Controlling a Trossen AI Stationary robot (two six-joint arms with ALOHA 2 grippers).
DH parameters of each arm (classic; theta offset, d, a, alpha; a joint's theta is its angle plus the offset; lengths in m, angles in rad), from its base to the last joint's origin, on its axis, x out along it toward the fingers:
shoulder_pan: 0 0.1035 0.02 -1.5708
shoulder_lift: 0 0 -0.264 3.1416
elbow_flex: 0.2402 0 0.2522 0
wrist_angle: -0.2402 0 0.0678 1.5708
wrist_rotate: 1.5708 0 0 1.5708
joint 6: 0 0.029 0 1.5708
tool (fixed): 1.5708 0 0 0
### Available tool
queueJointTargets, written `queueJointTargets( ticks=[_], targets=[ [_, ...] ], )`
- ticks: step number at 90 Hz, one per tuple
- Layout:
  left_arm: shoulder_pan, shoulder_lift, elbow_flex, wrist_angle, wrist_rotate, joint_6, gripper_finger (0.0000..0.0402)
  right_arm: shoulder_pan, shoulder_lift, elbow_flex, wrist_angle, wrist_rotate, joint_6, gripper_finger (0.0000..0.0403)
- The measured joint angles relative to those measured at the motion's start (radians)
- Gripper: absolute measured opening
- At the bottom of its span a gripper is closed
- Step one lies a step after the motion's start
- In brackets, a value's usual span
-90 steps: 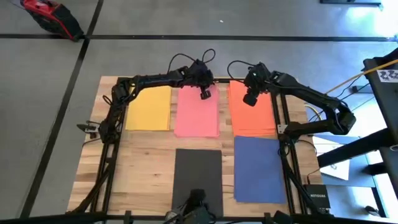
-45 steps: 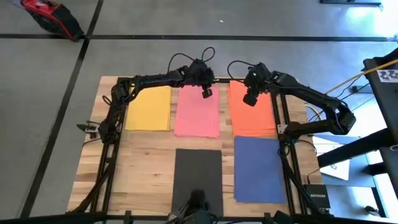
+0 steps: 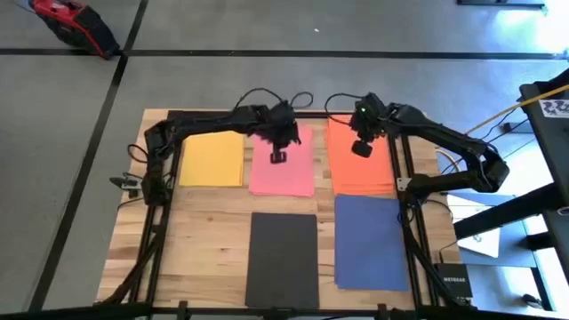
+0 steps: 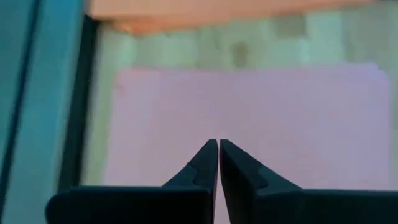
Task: Organize paper
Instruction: Stack left pink paper on the top of the pink paper
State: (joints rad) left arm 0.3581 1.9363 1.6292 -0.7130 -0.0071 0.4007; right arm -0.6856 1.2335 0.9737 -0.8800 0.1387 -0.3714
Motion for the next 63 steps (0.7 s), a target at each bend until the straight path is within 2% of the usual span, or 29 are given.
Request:
queueJointTargets(
  ticks=[16, 38, 63],
  targets=[
    [-0.048, -0.074, -0.13, 0.032, 0.071, -0.087, 0.0, 0.1, -0.002, -0.037, 0.011, -0.055, 0.089, 0.0001],
    [-0.132, -0.157, -0.369, 0.26, 0.101, -0.217, 0.0, 0.176, -0.001, -0.269, 0.215, -0.07, 0.254, 0.0],
    [-0.204, -0.156, -0.477, 0.381, 0.098, -0.298, 0.0, 0.211, 0.0, -0.407, 0.325, -0.033, 0.345, 0.0]
  ],
)
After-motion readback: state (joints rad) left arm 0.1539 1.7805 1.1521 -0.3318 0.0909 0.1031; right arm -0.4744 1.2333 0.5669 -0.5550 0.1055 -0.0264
